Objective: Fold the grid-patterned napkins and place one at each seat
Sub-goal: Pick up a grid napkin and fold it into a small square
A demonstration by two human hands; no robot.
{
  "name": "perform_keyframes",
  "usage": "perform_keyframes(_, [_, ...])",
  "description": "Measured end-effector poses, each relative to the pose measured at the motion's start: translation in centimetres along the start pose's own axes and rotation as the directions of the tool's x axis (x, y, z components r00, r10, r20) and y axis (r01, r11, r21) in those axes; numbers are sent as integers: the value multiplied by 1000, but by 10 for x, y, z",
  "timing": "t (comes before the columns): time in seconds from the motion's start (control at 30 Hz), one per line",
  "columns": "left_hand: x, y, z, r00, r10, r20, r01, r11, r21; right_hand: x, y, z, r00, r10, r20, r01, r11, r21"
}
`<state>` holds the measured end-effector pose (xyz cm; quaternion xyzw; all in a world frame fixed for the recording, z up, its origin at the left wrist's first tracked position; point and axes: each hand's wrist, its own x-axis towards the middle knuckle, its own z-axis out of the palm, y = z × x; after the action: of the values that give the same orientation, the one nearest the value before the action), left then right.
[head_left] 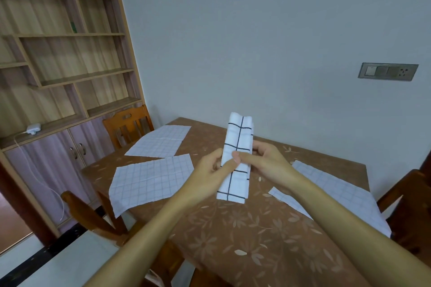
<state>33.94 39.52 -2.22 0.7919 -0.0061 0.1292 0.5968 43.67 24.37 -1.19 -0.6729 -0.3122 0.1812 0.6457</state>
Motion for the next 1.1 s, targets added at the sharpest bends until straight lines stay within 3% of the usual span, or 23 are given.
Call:
perform_keyframes(0.1, [-2, -4, 3, 999, -34, 2, 34, 998, -50, -2, 4, -4, 999, -14, 49, 18, 996, -83])
perform_keyframes(0.27, [-2, -16, 0, 995, -84, -45, 84, 996, 14, -8, 8, -8, 996, -8, 85, 21, 989, -149])
perform_keyframes(0.47, [-3, -18, 7, 987, -75, -141, 68, 996, -51, -10, 13, -10, 996, 30, 89, -20, 993, -114])
perform_keyframes(0.67, [-2, -16, 5, 991, -83, -108, 82, 996, -21, -14, 12, -16, 993, 55, 103, -41, 990, -137])
perform_keyframes(1.1, [-2, -18, 0, 985, -172, -35, 145, 911, -387, -21, 23, -15, 998, 27, 58, -35, 990, 133])
